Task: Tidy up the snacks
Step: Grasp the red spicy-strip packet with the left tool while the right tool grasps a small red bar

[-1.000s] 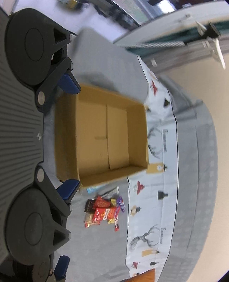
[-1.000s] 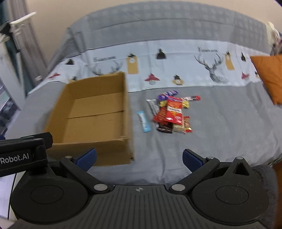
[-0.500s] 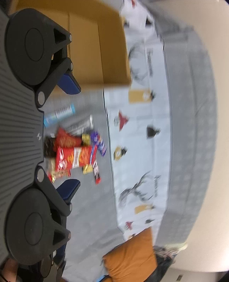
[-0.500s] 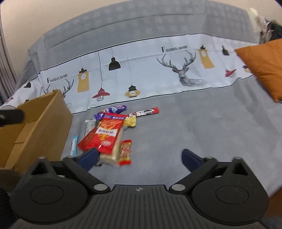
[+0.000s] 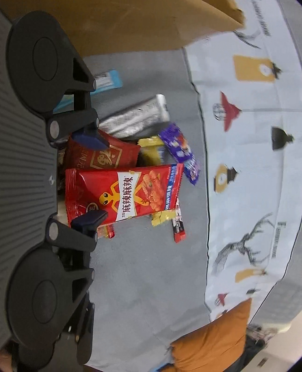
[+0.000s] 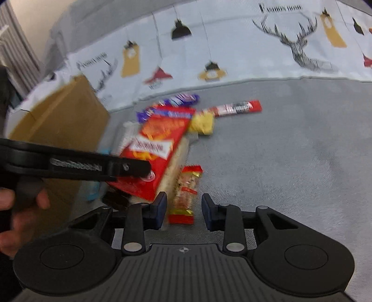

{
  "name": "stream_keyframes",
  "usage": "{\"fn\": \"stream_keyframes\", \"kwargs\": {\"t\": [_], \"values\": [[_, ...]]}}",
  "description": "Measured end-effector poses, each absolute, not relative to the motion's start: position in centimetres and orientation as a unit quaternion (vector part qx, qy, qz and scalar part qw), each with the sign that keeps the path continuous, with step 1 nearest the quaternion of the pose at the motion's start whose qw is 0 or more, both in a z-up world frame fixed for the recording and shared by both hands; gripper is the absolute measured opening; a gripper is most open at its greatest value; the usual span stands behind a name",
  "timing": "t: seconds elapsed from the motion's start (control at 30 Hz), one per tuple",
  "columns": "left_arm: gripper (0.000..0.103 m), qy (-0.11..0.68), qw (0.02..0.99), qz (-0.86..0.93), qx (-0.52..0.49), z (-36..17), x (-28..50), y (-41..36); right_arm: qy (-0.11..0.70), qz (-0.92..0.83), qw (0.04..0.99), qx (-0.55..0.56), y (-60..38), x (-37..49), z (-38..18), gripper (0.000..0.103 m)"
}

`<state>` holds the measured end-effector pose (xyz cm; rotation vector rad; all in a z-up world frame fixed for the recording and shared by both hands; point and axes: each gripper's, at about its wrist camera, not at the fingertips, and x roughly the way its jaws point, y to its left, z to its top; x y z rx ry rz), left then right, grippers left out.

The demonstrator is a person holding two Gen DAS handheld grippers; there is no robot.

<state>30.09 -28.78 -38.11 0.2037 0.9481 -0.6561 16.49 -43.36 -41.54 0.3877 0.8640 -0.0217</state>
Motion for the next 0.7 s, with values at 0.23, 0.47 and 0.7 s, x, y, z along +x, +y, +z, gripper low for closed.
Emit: {"fn": "stream_keyframes", "kwargs": {"t": [0.23,0.47,0.7], "values": [[0.013,0.444,0.832,-0.321,0.088,-36.4,28.5,-28.5,0.417,-0.023,0.892,0.173,-43.8,16.1,-41.2,0.022],[0.008,0.462,0.818,-0.332,0.086,-35.6,24.7,-27.3,0.405,-0.103,0.893,0.167,-46.6,11.3,-40.4,0.02],[0.049,0.499,0.785,-0.344,0.125,-38.5,21.2,-28.6,0.395,-0.13,0.889,0.189,-48.4,7.1,-40.7,0.021]]}}
